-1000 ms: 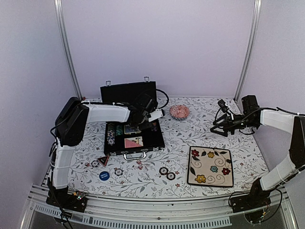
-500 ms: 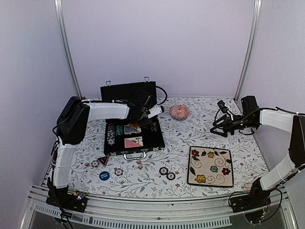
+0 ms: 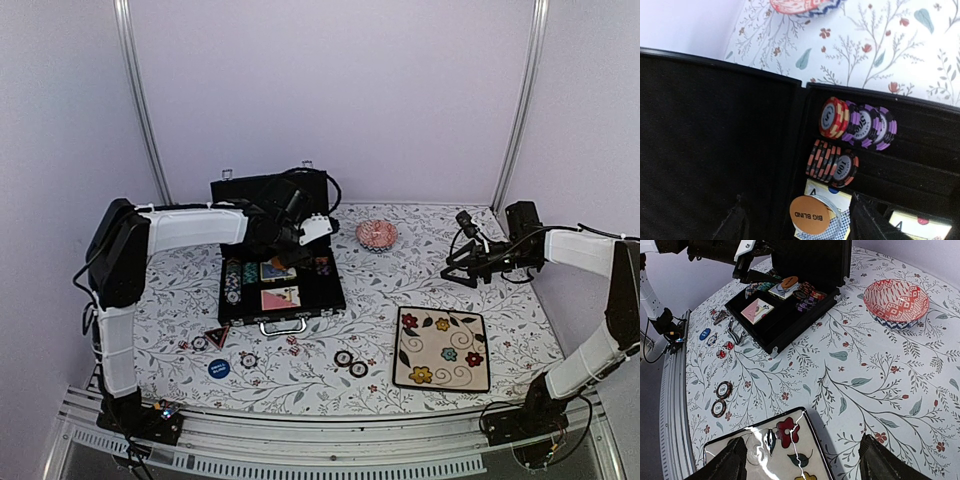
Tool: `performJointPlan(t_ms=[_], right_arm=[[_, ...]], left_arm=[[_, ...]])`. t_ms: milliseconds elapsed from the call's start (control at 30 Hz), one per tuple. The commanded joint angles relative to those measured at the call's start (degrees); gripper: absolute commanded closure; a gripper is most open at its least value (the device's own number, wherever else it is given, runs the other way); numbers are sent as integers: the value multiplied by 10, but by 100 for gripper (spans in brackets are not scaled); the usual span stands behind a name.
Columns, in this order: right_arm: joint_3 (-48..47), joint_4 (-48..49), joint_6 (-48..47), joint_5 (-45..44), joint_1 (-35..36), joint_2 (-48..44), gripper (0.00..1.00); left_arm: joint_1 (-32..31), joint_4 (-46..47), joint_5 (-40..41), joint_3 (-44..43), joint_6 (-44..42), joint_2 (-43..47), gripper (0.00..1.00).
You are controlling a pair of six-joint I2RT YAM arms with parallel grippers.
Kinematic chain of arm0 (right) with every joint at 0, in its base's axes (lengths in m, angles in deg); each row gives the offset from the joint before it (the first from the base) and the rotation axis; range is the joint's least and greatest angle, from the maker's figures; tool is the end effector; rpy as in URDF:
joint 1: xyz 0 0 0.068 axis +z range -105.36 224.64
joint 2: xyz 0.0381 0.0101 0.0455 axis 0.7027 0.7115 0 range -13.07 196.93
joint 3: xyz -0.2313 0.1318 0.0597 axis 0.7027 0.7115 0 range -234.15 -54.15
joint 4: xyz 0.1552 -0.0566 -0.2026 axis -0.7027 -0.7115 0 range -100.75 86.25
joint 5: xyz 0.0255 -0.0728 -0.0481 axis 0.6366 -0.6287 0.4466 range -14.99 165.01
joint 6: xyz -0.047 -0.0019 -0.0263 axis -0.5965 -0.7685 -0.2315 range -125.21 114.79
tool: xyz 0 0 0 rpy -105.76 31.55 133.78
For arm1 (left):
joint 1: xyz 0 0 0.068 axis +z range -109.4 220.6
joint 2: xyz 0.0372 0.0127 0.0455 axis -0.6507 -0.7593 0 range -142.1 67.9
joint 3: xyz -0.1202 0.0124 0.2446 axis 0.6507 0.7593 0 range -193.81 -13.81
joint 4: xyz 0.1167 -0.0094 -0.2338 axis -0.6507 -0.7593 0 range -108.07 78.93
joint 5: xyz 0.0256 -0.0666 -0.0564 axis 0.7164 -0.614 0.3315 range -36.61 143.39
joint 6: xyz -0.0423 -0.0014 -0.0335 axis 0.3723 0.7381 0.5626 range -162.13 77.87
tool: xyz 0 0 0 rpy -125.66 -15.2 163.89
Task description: Pack up texas hold em set
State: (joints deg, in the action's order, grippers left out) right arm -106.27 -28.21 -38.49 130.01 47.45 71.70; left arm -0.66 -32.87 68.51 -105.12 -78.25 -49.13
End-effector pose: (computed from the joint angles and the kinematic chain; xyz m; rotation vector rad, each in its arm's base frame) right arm 0.2841 0.0432 0.2156 -1.0003 1.9821 0.9321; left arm 0.3519 -0.2963 0.2165 1.3903 1.9321 0.2737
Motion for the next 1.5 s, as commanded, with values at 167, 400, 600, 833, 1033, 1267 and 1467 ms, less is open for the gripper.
performJointPlan(t_ms=[167, 400, 600, 833, 1033, 1267, 1467], right_arm=[[-16, -11, -7, 10, -3, 7, 22], [-15, -13, -4, 6, -3, 1, 23], [-12, -13, -4, -6, -3, -16, 23], [-9, -13, -6, -11, -3, -21, 22], [-10, -13, -7, -9, -3, -11, 23], [-8, -13, -8, -11, -3, -14, 22], [-8, -15, -9, -7, -3, -10, 22]], left_arm=[[1, 10, -13, 27, -76, -37, 30], [4, 50, 3, 19, -112, -68, 30], [14, 69, 16, -11, -128, -97, 30], [27, 83, 38, -51, -129, -118, 31], [38, 75, 32, -73, -123, -132, 31], [39, 64, 19, -73, -107, -129, 32], [34, 34, 23, -63, -93, -89, 32]])
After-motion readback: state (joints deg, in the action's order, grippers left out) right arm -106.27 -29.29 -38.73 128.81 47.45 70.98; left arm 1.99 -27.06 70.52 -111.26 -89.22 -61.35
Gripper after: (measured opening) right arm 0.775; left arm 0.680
